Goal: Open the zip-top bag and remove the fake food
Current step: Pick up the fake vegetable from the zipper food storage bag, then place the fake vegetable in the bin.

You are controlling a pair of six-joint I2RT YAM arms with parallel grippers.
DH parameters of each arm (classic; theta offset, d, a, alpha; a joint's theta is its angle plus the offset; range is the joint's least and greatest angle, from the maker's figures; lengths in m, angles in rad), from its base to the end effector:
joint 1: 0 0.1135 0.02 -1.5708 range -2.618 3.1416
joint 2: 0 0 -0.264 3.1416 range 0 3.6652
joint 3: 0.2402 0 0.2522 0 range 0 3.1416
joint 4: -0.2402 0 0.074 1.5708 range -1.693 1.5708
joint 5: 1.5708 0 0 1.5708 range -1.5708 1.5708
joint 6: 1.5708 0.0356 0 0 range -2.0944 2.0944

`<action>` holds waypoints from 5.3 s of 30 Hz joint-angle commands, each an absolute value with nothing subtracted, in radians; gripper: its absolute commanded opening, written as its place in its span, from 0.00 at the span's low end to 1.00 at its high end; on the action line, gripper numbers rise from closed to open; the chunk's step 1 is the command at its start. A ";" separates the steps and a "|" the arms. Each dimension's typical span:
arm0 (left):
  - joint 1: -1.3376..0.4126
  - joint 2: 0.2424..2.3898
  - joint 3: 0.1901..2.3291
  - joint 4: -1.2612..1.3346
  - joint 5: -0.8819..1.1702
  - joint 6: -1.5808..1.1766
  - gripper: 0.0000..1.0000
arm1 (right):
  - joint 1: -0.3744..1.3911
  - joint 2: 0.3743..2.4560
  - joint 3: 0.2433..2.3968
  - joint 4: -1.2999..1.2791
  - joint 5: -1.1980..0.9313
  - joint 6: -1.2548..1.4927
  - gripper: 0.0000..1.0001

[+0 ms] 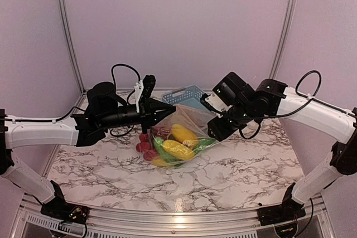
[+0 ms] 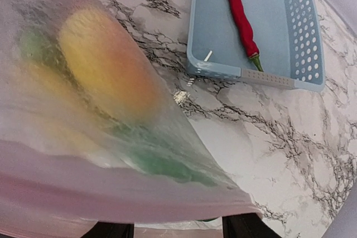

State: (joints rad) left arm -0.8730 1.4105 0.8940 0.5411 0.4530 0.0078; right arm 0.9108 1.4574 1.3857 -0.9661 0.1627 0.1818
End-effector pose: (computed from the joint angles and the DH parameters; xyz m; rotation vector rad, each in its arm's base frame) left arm 0.1978 -0.2602 0.3079 1.0233 1.2854 -1.0216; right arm 0.1849 0.2289 0.3241 -0.8720 2.4477 0.1875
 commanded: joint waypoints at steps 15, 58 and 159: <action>-0.894 1.418 0.882 0.595 0.409 0.008 0.00 | 0.917 1.489 1.396 -0.995 0.117 0.249 0.53; -0.925 1.423 0.815 0.748 0.220 -0.056 0.00 | 0.913 1.452 1.322 -0.870 0.134 0.494 0.45; -0.777 1.147 0.592 0.494 -0.217 -0.191 0.00 | 0.734 1.547 1.791 -0.447 0.241 0.312 0.01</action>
State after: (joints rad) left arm -0.7822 1.1790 0.6102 0.5240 -0.2199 -0.1810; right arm 0.7464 1.5253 1.8214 -0.5266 0.1867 0.2909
